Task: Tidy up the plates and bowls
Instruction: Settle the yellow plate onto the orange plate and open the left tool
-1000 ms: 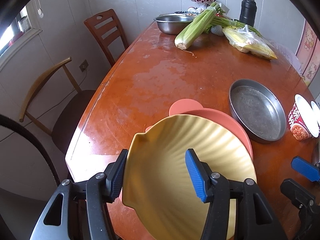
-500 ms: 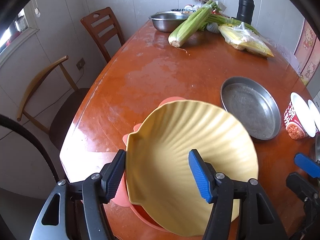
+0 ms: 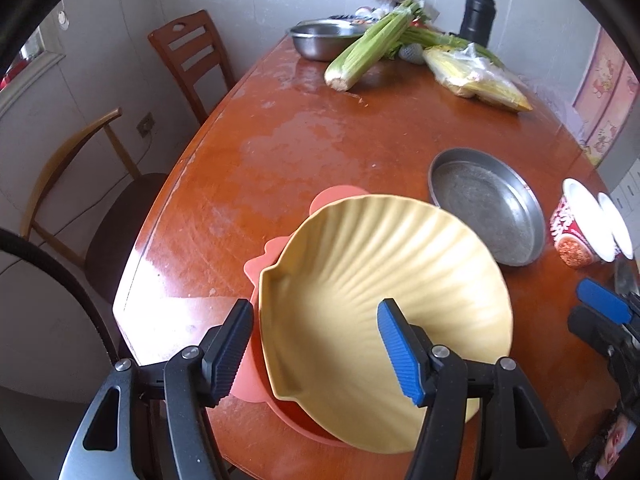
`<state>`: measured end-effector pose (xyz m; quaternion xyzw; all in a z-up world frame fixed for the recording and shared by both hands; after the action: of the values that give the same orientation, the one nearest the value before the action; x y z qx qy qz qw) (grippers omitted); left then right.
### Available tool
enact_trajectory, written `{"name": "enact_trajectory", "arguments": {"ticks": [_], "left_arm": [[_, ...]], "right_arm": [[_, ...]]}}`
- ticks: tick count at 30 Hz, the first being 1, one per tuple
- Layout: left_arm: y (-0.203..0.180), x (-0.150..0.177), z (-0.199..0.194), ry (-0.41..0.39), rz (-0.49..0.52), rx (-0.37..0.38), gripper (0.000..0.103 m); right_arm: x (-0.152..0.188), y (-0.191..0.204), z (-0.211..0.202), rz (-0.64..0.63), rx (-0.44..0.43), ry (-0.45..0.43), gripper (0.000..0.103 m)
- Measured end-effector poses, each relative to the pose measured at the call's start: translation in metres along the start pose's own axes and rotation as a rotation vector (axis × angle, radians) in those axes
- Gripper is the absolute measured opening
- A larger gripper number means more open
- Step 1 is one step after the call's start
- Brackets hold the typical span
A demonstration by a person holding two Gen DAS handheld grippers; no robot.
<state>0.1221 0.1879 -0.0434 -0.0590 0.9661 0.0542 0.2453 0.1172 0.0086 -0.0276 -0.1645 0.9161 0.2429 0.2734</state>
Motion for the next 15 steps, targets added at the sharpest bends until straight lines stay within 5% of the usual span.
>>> {"name": "enact_trajectory", "arguments": {"ticks": [15], "left_arm": [[-0.005, -0.025, -0.04, -0.135, 0.046, 0.06, 0.065]], "right_arm": [[-0.015, -0.006, -0.012, 0.064, 0.035, -0.028, 0.049]]}}
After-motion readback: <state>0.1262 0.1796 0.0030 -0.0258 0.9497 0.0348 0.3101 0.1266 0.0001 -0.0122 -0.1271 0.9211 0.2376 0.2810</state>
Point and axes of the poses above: each gripper's, at about its wrist camera, not at the fingertips, and z roughly the way its jaws point, y to its left, x to its underside, the point moved 6 cm from there along z, roughly the way its jaws point, and after that the axes turned 8 degrees about z, right-handed, at the moved point
